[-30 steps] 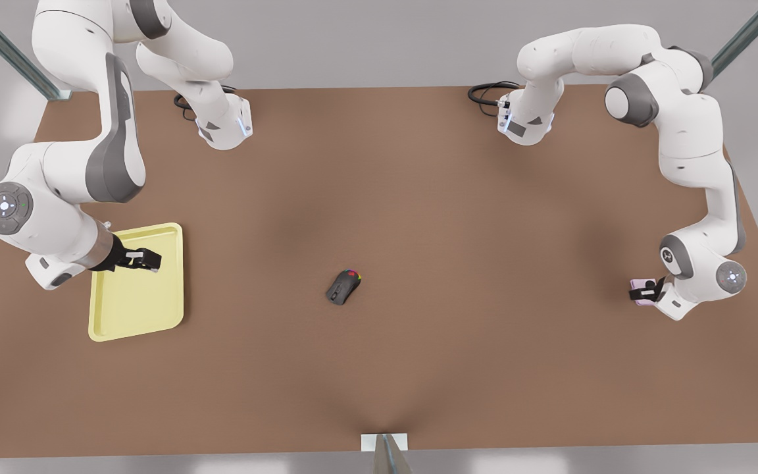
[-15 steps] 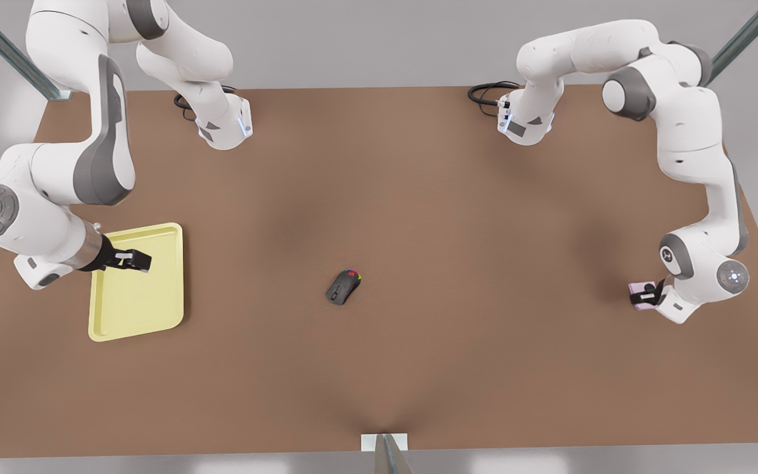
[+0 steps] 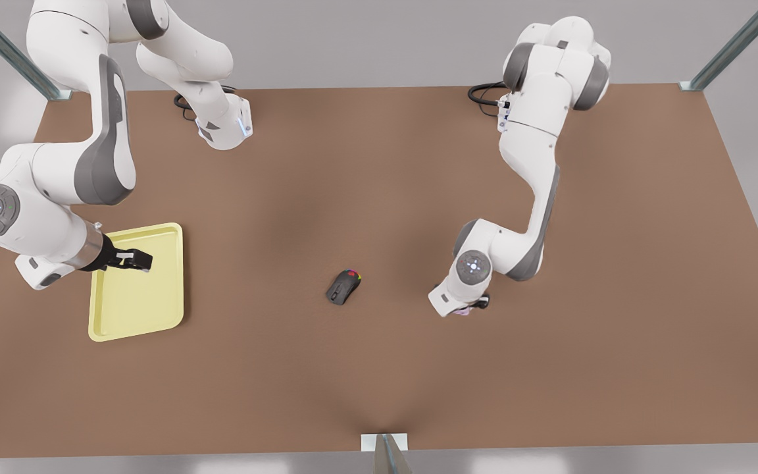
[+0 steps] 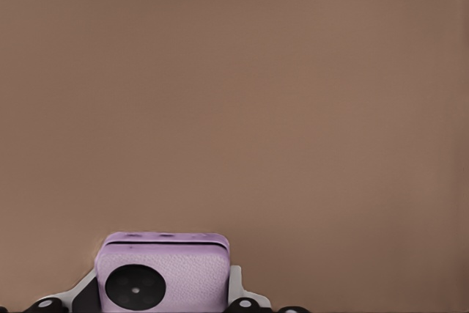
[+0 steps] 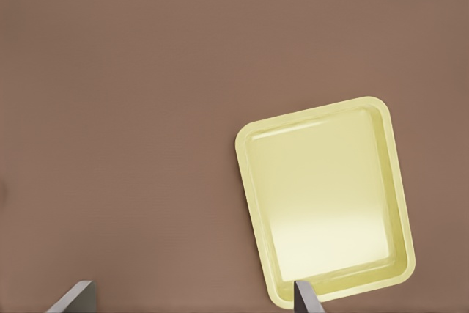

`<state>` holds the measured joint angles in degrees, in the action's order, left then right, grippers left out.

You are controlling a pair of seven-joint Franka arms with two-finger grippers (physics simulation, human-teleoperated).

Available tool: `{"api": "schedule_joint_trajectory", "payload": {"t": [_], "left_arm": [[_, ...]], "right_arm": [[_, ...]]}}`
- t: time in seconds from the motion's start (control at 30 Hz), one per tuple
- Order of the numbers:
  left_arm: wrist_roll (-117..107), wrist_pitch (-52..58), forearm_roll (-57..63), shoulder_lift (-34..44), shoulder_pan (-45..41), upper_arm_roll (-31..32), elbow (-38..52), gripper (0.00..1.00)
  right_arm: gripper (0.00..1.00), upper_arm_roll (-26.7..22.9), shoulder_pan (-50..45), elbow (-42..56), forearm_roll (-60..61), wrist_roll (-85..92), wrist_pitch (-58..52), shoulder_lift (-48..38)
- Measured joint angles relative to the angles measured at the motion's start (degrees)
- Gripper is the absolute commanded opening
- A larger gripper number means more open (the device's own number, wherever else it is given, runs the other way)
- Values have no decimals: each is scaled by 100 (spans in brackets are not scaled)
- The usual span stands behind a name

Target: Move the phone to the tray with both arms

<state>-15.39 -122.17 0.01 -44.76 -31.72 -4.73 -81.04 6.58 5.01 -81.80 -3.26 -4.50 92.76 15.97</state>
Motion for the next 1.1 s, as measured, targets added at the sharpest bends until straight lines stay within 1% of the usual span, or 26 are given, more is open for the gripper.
{"api": "schedule_joint_trajectory", "payload": {"t": [0.1, 0.2, 0.4, 0.47, 0.53, 0.57, 0.63, 0.73, 0.77, 0.87, 0.93, 1.0, 1.03, 1.1], "left_arm": [[-701, 207, -117, -408, -370, 10, 556, 81], [-1326, 317, -222, -679, -653, 17, 868, 81], [-2315, 391, -582, -1058, -676, 221, 1638, 81], [-2577, 393, -657, -1237, -503, 474, 1925, 81], [-2810, 388, -713, -1405, -290, 922, 2189, 81], [-2915, 370, -736, -1477, -160, 1148, 2298, 99], [-3107, 319, -766, -1527, -30, 1335, 2384, 100], [-3357, 292, -779, -1512, 176, 1404, 2409, 100], [-3410, 387, -774, -1386, 326, 1357, 2406, 100], [-3405, 1132, -500, -592, 840, 1132, 2431, 100], [-3237, 1846, -287, 60, 898, 1081, 2444, 100], [-2834, 2646, -96, 763, 856, 1121, 2435, 100], [-2647, 2955, -23, 1029, 713, 1152, 2429, 100], [-2304, 3445, 66, 1253, 562, 1191, 2415, 100]], "right_arm": [[100, 4, -30, 17, 8, -3, 3, 0], [100, 6, -44, 20, 12, -6, 5, 0], [100, 9, -45, 29, 14, -11, 7, 8], [100, 9, -37, 29, 15, -12, 7, 9], [100, 9, -35, 26, 15, -11, 7, 9], [100, 9, -35, 26, 15, -11, 7, 9], [100, 9, -47, 22, 15, -11, 7, 9], [100, 9, -59, 27, 15, -12, 7, 9], [100, 9, -61, 28, 18, -12, 16, 11], [100, 47, -71, 59, 145, -12, 84, 209], [100, 382, -156, 87, 241, -9, 273, 550], [100, 509, -514, 211, 291, -12, 580, 1008], [100, 530, -776, 485, 301, -13, 715, 1364], [100, 538, -1361, 1133, 314, -79, 930, 2077]]}}
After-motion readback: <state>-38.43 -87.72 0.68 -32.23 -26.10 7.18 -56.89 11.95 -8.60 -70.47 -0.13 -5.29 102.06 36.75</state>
